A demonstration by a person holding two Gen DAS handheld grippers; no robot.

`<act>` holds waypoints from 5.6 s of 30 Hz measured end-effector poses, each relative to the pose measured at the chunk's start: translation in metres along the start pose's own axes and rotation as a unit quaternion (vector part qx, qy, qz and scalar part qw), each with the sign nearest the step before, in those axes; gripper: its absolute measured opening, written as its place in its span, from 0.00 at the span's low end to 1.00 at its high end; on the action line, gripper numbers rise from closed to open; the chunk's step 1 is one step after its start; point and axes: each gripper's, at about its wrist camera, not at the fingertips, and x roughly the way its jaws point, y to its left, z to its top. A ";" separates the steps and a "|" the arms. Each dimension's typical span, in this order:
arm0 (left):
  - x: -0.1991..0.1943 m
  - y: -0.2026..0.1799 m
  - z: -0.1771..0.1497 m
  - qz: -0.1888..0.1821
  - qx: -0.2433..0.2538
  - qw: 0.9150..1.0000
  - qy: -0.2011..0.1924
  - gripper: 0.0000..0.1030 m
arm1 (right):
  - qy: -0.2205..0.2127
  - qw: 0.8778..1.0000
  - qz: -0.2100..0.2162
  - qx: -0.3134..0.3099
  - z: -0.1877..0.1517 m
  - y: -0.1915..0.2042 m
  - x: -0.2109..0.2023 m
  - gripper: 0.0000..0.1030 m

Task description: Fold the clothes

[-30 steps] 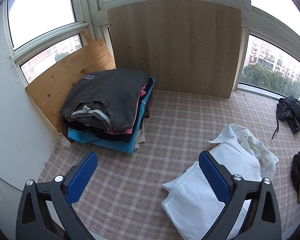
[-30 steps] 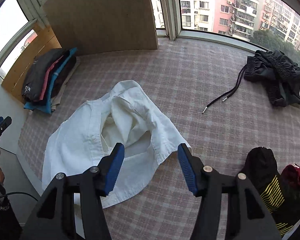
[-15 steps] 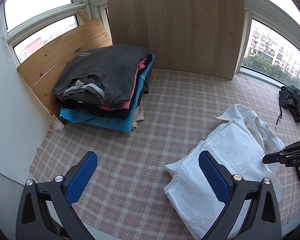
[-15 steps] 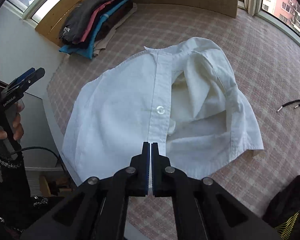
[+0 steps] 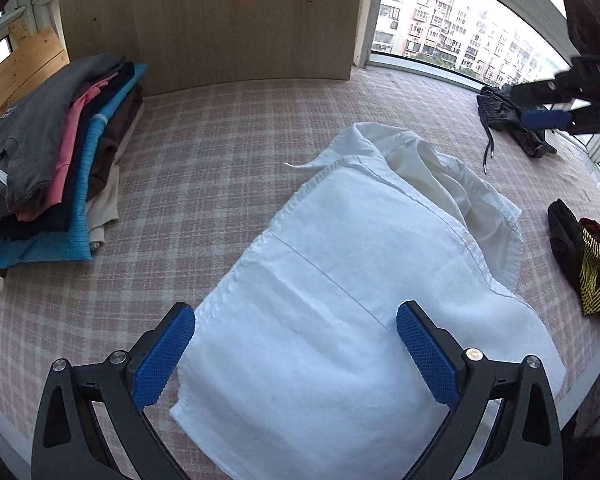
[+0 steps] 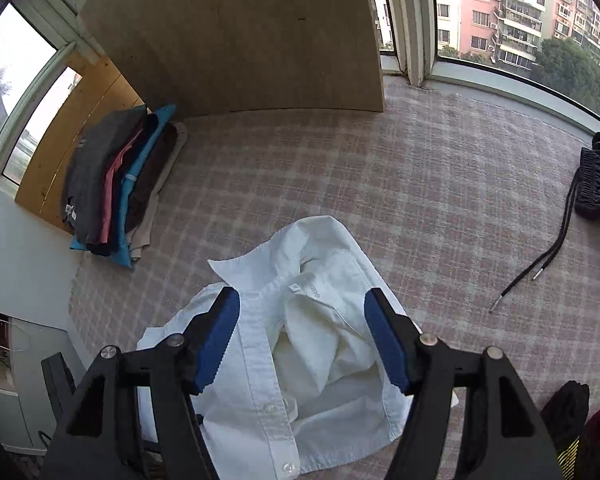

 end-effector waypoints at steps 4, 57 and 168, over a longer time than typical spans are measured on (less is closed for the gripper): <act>-0.004 -0.016 -0.022 -0.014 0.012 1.000 0.004 0.86 | 0.096 0.992 -0.070 -0.033 0.029 0.024 0.077 0.62; 0.004 -0.211 0.050 -0.028 0.384 0.918 -0.093 0.89 | -0.069 0.967 -0.132 0.205 -0.244 -0.253 -0.151 0.51; -0.457 -0.066 0.108 0.035 0.312 0.890 -0.332 0.01 | -0.467 0.869 -0.148 -0.076 -0.146 0.108 -0.590 0.02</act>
